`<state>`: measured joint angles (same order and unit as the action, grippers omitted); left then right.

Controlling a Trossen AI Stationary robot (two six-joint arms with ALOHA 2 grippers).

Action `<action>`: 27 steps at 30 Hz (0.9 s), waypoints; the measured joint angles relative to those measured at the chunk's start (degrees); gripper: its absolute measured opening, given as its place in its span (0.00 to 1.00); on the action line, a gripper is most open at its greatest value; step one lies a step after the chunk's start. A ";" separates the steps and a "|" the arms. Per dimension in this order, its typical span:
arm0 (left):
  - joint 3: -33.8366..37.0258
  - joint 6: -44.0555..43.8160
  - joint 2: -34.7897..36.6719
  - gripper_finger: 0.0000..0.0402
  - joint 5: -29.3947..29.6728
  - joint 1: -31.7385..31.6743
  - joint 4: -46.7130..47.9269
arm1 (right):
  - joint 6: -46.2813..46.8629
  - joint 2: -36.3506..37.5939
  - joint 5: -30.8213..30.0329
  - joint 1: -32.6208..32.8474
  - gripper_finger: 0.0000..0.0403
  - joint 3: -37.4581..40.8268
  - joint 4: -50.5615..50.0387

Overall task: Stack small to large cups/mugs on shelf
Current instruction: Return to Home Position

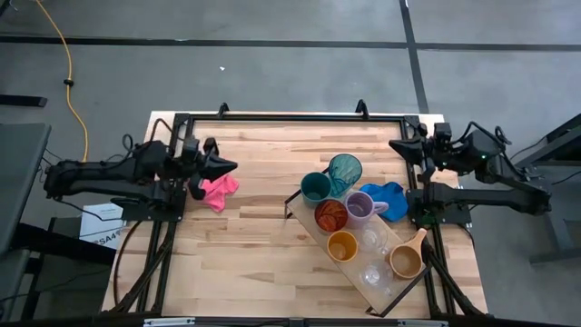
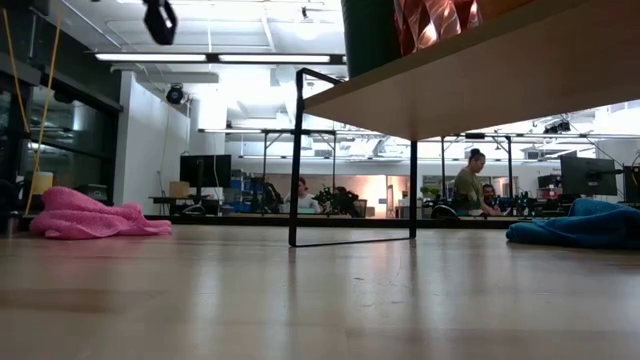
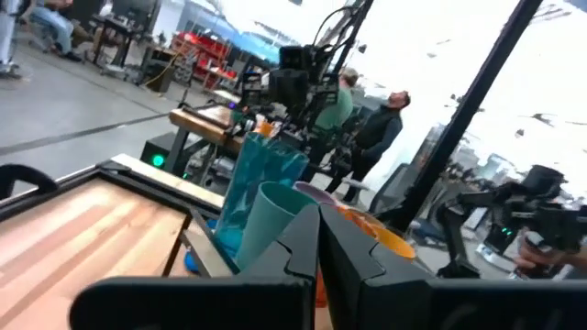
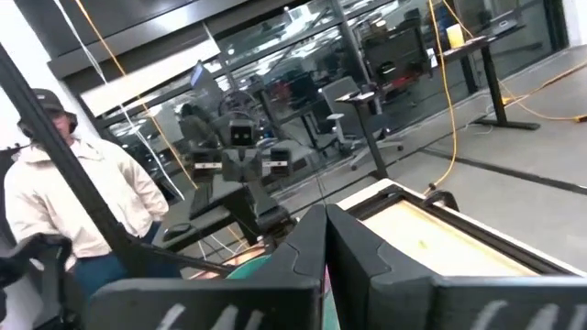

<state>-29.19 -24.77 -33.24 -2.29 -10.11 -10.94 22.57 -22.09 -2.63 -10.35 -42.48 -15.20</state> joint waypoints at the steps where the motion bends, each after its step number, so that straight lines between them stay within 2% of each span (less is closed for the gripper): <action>1: 1.11 -0.14 1.40 0.00 -0.02 0.02 -0.18 | 0.09 0.00 0.15 -0.02 0.00 0.00 0.00; 8: 9.93 -2.59 11.70 0.00 0.34 0.02 -0.10 | 0.51 0.00 0.26 0.00 0.00 0.00 -0.63; 13: 16.28 -3.76 18.27 0.00 0.38 0.04 -3.84 | 3.82 0.00 1.63 0.00 0.00 0.00 -1.64; 27: 28.72 -7.37 26.86 0.00 1.25 0.07 -13.95 | 5.94 -0.02 2.68 0.00 0.00 0.00 -2.58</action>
<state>-0.46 -32.14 -6.39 -1.04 -10.04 -24.89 28.51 -22.11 0.05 -10.35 -42.48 -17.78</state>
